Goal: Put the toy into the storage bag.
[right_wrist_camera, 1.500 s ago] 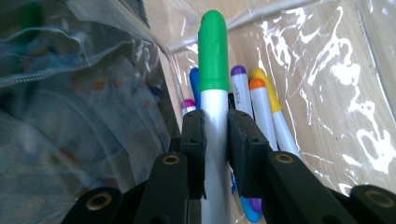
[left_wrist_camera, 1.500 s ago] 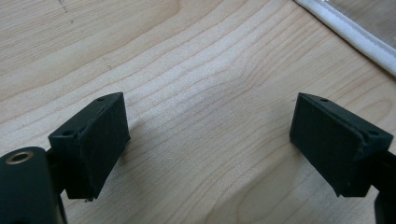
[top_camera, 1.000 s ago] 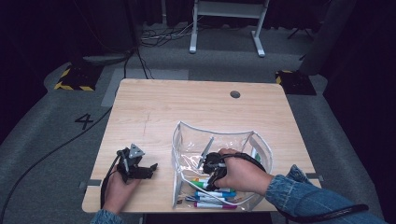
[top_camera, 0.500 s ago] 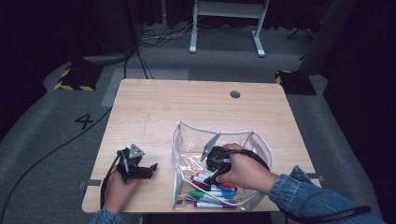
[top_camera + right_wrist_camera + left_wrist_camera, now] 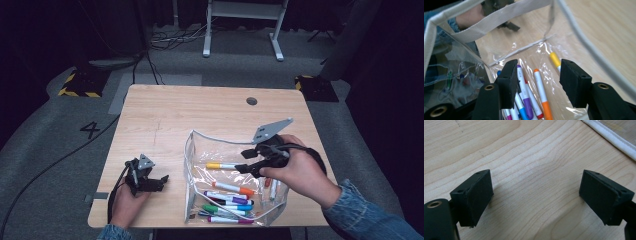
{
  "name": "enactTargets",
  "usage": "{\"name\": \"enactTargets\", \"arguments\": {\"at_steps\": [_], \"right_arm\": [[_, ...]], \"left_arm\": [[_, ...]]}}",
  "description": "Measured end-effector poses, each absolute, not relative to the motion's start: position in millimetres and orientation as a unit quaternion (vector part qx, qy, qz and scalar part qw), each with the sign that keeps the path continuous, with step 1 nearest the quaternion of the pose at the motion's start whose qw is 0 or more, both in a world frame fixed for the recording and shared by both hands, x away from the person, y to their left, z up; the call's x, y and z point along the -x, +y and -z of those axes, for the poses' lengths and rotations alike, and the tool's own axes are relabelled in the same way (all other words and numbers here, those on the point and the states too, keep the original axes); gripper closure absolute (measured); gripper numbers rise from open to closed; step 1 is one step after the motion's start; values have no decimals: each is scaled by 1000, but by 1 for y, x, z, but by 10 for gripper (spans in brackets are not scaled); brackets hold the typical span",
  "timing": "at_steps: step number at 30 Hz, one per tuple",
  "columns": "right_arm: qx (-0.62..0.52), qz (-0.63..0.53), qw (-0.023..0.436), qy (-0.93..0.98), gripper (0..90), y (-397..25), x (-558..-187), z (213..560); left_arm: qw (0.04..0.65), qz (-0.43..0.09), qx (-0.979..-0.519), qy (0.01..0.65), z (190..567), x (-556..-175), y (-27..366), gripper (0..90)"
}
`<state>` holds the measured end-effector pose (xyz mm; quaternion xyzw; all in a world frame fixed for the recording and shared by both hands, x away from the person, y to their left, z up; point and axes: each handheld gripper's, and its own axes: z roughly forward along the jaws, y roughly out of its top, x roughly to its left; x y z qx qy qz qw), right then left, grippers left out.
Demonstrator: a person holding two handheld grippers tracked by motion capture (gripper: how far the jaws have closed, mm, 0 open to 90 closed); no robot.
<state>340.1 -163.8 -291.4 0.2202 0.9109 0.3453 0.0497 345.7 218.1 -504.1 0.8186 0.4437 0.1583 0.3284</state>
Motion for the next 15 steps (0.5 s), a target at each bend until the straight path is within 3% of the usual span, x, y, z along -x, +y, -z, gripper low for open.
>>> {"name": "enactTargets", "arguments": {"at_steps": [15], "right_arm": [[-334,-385,109,853,494,-269,-350,282]], "left_arm": [[328,-159,-819,443,504,-346,218,119]]}}
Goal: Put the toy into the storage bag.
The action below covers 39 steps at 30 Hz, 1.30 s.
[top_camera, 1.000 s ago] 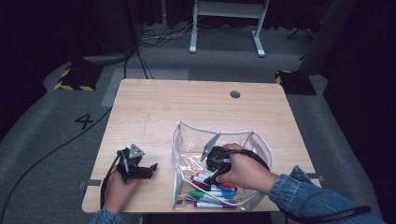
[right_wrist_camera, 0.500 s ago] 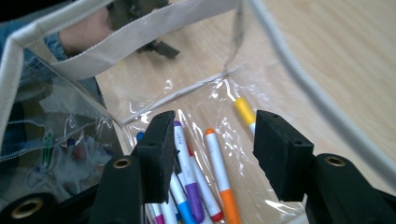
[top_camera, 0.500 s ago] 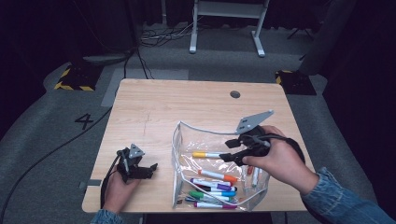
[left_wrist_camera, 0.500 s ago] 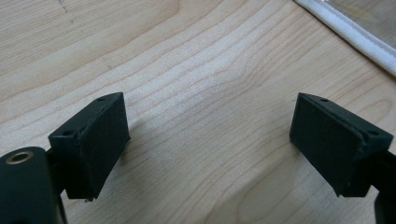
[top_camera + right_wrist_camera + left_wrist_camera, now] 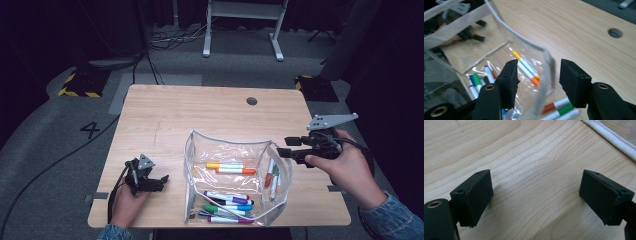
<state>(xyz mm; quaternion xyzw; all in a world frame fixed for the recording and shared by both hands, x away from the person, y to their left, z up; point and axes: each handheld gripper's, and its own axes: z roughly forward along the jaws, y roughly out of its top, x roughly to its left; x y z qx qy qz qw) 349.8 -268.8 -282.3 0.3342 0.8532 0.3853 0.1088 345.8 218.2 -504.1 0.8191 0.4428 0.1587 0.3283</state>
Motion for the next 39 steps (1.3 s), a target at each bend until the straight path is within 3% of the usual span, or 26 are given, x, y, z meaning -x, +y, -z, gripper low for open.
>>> {"name": "enactTargets", "arguments": {"at_steps": [8,15,29,39], "right_arm": [[-399,-375,123,827,471,-311,-364,302],[-442,-345,111,820,455,-329,-381,348],[-464,-289,62,835,453,-320,-388,442],[-461,-268,49,844,465,-313,-385,469]], "left_arm": [[328,-159,-819,443,504,-346,218,119],[329,-159,-819,443,504,-346,218,119],[329,-159,-819,443,504,-346,218,119],[329,-159,-819,443,504,-346,218,119]]}}
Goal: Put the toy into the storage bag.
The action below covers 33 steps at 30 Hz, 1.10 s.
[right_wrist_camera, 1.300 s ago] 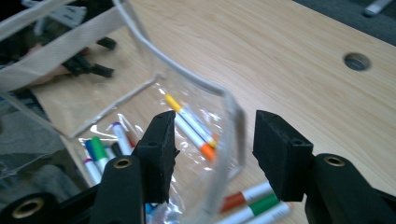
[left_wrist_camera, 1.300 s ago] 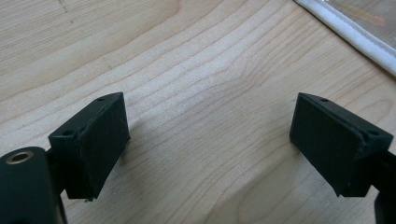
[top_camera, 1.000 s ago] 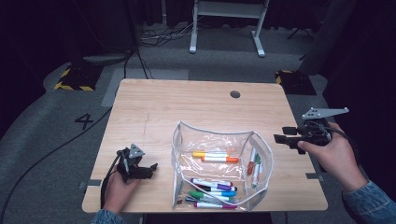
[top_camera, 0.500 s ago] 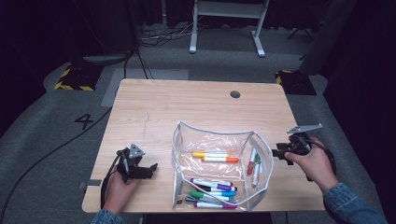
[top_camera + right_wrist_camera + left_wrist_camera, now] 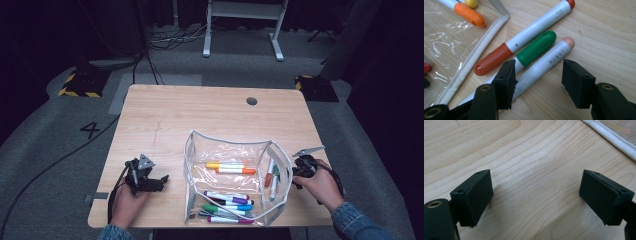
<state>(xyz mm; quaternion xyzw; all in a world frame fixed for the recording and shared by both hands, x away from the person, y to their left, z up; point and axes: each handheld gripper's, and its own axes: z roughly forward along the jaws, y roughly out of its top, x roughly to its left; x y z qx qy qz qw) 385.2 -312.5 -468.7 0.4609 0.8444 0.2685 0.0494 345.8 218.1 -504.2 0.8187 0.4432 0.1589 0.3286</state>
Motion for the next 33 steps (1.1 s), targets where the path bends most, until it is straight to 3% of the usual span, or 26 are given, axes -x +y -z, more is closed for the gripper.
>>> {"name": "enactTargets", "arguments": {"at_steps": [6,13,24,33], "right_arm": [[-461,-243,68,851,544,-319,-384,472],[-474,-206,94,851,762,-324,-381,469],[-504,-234,67,829,766,-333,-377,465],[-497,-288,55,816,766,-340,-368,433]], "left_arm": [[329,-159,-819,443,504,-346,218,119],[329,-159,-819,443,504,-346,218,119],[329,-159,-819,443,504,-346,218,119],[329,-159,-819,443,504,-346,218,119]]}}
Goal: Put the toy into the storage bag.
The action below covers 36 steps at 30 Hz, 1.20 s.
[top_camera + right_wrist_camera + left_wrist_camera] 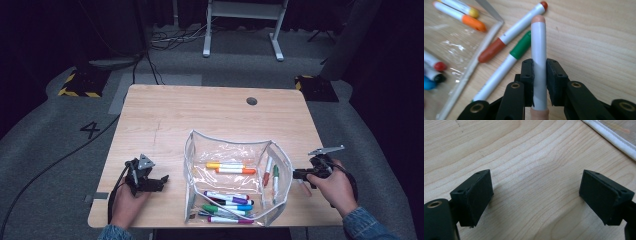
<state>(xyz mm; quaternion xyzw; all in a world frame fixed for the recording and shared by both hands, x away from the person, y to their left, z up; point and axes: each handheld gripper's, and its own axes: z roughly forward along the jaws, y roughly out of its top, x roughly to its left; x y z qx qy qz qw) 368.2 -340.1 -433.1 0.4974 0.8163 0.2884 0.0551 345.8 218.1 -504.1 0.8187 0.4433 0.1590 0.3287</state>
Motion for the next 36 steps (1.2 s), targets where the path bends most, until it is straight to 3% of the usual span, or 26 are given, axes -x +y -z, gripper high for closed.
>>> {"name": "enactTargets", "arguments": {"at_steps": [18,36], "right_arm": [[-444,-381,68,808,766,-344,-345,346],[-331,-415,70,845,766,-287,-322,269]], "left_arm": [[329,-159,-819,443,504,-346,218,119],[328,-159,-819,443,504,-346,218,119]]}}
